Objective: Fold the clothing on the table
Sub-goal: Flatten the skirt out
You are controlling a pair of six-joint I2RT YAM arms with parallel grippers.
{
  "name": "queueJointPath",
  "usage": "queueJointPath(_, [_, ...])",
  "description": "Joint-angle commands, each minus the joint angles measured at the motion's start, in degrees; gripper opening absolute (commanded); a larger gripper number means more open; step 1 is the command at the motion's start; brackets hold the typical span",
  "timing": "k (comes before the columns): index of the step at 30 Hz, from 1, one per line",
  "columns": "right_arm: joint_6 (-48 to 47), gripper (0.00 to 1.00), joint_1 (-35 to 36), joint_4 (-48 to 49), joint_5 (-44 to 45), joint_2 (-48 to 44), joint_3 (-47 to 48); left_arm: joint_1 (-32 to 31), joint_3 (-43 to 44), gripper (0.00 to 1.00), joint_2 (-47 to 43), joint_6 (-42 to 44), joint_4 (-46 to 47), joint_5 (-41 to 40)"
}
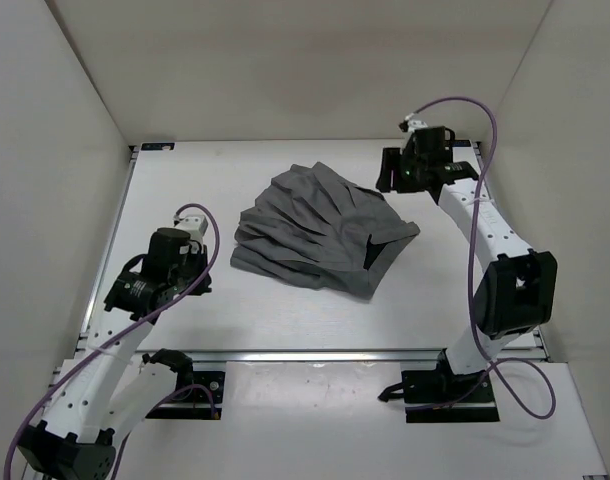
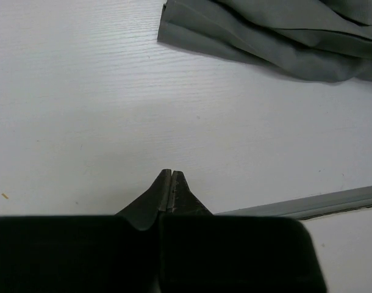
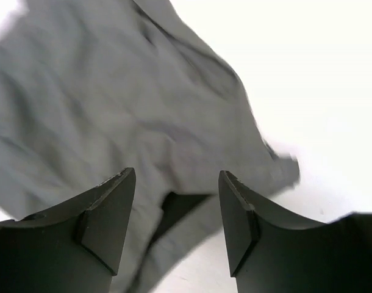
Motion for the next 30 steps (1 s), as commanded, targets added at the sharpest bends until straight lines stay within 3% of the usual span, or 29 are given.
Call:
queueJointPath(1, [-0.2,0.55,-3.4,0.5,0.3,-0.2,-6.3,1.3,0.0,0.0,-1.4,-0.7,0.1,-0.5])
queueJointPath(3, [0.2,0.55,-6.3,1.2,0.7,-0.7,-11.1,0.9,0.1,0.15,-2.8,0.8,0.8,1.5])
queueJointPath(4, [0.6,0.55,-7.1,1.8,0.5,-0.8,-12.0,0.6,-0.3,0.18,-3.4,1.0,1.0,1.9])
queueJointPath(8, [2.1,0.56,-10.6,5.1,0.7,0.7,-16.5,0.2,0.3,0.2,-6.6,4.4,1.9,7.9])
queueJointPath(10, [2.7,0.56,-11.7,4.4,0.4,2.7,-16.0,1.1,-0.9,0.14,-5.9,1.8,4.8,9.9])
queueJointPath(11, [3.4,0.57,-11.7,4.3,0.6,3.4,-15.8,1.2,-1.6,0.14,-4.6,1.1,6.1,14.6])
queueJointPath(14, [4.6,0.6,-13.6,4.2,0.8,4.9,-16.1,-4.3,-5.3,0.17,-0.4,-11.2,23.0,25.5])
queueJointPath(16, [4.8,0.59,-14.5,4.4,0.6,4.9,-16.8,-13.8,-7.6,0.22,1.6,-19.4,34.5,23.2])
queueJointPath(18, [5.0,0.6,-15.1,4.7,-0.4,4.6,-17.2,-17.1,-7.7,0.26,5.9,-23.1,40.3,20.8])
queueJointPath(20, [5.1,0.6,-15.2,5.1,-0.8,4.2,-17.5,-16.6,-8.4,0.5,12.2,-28.0,46.5,23.9])
queueJointPath(25, [6.3,0.6,-14.9,6.6,-2.1,2.2,-19.5,-19.6,-7.6,0.6,20.4,-37.1,53.2,23.2])
queueJointPath(27, [6.7,0.61,-14.9,7.5,-2.9,1.6,-20.4,-21.1,-3.5,0.6,26.3,-37.8,55.5,23.5])
queueJointPath(30, [7.6,0.61,-15.4,9.4,-5.0,1.1,-21.4,-25.7,2.8,0.7,33.1,-35.6,54.0,18.9])
